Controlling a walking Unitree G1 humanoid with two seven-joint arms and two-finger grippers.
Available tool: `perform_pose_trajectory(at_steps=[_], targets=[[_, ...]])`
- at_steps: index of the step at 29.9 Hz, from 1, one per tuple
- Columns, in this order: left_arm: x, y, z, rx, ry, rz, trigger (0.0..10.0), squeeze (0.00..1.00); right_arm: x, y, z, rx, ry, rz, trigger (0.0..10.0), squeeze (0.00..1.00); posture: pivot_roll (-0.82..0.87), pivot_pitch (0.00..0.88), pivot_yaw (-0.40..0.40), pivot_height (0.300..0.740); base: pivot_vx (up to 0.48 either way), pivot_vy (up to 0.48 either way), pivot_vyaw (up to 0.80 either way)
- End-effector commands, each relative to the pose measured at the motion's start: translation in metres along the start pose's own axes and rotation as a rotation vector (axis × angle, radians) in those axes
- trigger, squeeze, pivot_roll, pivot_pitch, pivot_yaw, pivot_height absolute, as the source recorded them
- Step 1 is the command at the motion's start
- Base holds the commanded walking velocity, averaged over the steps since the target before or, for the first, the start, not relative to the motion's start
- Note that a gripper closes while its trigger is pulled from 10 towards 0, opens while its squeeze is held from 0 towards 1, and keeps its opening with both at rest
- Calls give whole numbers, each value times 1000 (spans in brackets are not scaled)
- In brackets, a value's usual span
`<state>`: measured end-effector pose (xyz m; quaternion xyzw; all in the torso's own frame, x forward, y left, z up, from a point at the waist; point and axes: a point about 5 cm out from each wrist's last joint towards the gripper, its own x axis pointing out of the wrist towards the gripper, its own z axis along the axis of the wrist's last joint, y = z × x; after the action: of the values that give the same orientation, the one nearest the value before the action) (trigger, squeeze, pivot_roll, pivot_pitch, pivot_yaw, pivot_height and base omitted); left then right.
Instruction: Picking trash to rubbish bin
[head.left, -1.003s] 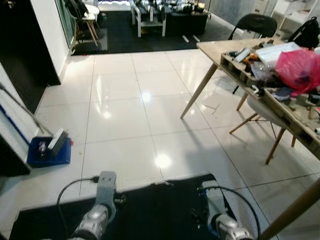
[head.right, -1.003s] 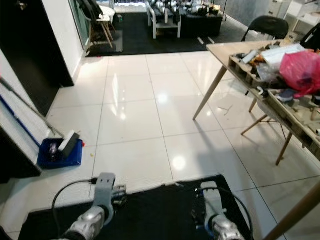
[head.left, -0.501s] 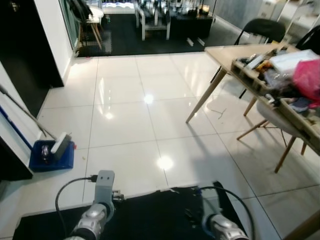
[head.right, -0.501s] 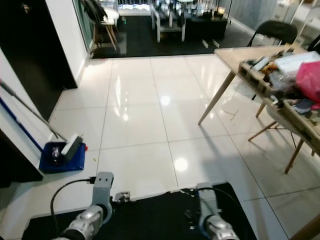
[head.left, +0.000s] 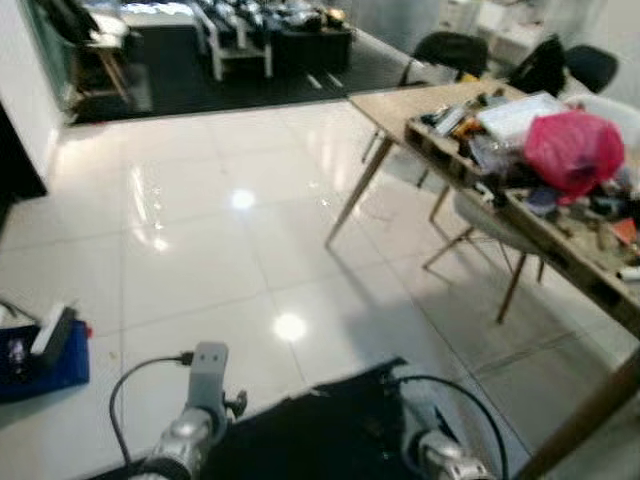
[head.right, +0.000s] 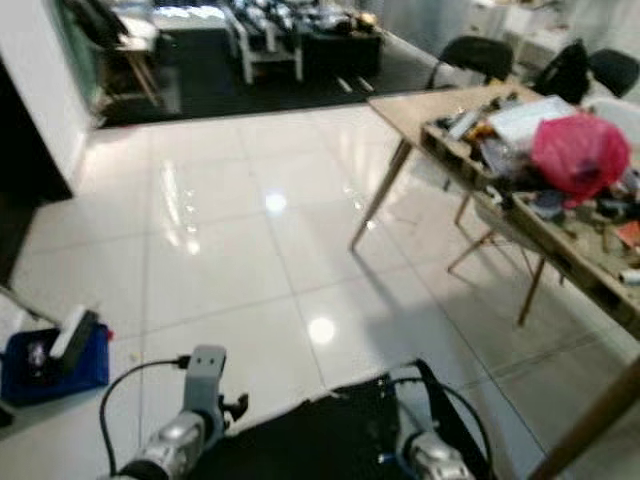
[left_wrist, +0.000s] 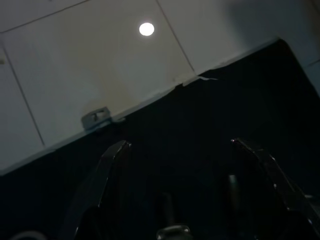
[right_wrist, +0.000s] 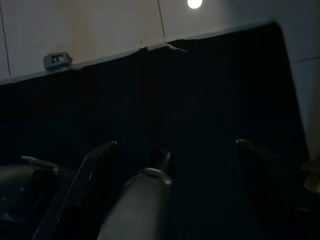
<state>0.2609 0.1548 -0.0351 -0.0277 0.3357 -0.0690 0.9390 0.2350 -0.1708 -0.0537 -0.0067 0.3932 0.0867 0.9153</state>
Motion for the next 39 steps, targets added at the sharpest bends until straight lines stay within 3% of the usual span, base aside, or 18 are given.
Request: perform_pose_trajectory(at_steps=[1, 39], targets=[[-1, 0, -4, 11, 18, -1, 10000, 0, -2, -6, -2, 1, 9, -17, 10000, 0, -81, 54, 10, 740, 247, 0, -563], [-2, 4, -5, 29, 25, -5, 10000, 0, -1, -1, -6, 12, 14, -13, 10000, 0, -70, 40, 23, 740, 246, 0, -670]])
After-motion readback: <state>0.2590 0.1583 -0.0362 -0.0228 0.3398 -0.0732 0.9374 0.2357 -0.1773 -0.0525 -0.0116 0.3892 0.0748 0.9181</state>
